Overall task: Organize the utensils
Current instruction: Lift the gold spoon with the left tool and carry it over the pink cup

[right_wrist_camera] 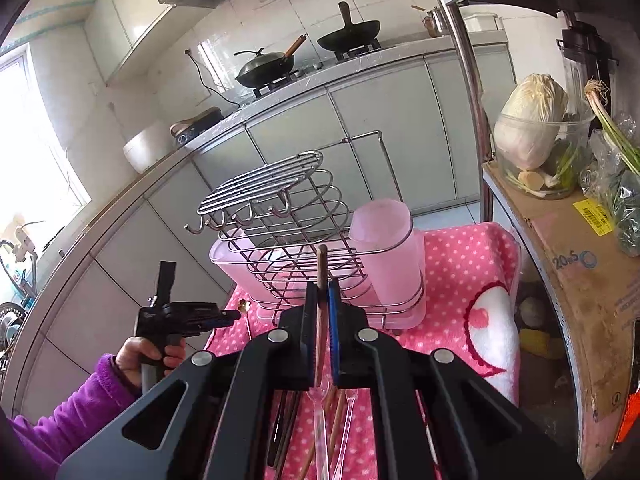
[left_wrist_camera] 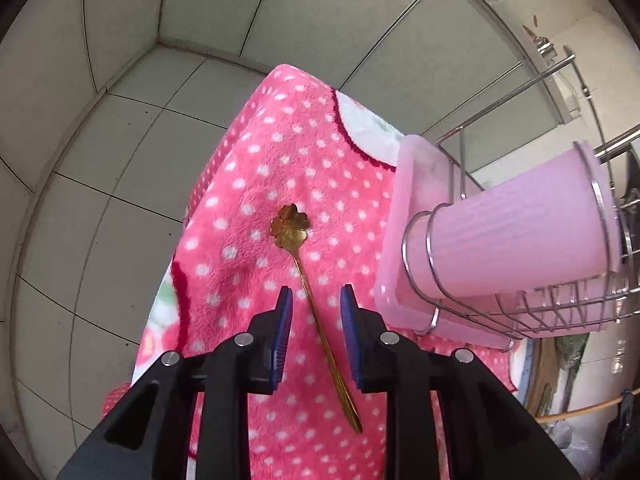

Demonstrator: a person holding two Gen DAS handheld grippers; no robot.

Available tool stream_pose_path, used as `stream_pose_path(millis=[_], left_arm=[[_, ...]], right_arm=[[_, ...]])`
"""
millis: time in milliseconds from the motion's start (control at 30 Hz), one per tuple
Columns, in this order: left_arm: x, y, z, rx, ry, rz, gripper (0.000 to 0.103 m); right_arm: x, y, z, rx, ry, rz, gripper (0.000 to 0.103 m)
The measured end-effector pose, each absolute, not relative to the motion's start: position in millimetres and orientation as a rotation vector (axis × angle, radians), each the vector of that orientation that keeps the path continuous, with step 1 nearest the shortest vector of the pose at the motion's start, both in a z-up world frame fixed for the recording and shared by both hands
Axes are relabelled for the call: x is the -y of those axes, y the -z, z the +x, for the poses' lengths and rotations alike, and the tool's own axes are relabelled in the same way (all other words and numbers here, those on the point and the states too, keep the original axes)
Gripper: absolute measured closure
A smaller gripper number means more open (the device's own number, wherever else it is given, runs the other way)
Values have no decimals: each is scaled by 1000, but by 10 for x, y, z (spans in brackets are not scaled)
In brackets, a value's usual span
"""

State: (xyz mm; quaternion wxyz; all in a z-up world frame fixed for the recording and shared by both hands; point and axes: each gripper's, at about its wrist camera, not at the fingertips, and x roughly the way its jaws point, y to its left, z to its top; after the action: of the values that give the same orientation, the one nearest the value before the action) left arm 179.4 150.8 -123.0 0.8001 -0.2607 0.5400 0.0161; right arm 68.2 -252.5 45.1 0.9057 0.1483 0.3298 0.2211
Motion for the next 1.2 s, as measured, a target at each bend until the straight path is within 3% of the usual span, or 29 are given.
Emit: stream_pose_path(millis=[333,400,467,633,967,1200], left_arm=[[-1262,1384,2179,-1220,-160,-391,88],[-1189,1391,2205,-1216,-188,-323,96],[-1144,1384,2210,-1208,-197,-290,97],[-1189,1284,2042,-1168,-188,-366,101],[-1411,592,1186,-928,-69,-438,103],[-1374,-192,809,-717,28,-411,103]], right_arm=[[2573,-466,693,-662,-509,311,97],[2594,-459,705,-666,-510,314,97],[2607,-463,704,-667,-512,315,97],[2613,-522,648,-655,-513,300,97],[2608,-678,512,-618,-496,305,97],[2642,-961,496,-565,-474,293,97]])
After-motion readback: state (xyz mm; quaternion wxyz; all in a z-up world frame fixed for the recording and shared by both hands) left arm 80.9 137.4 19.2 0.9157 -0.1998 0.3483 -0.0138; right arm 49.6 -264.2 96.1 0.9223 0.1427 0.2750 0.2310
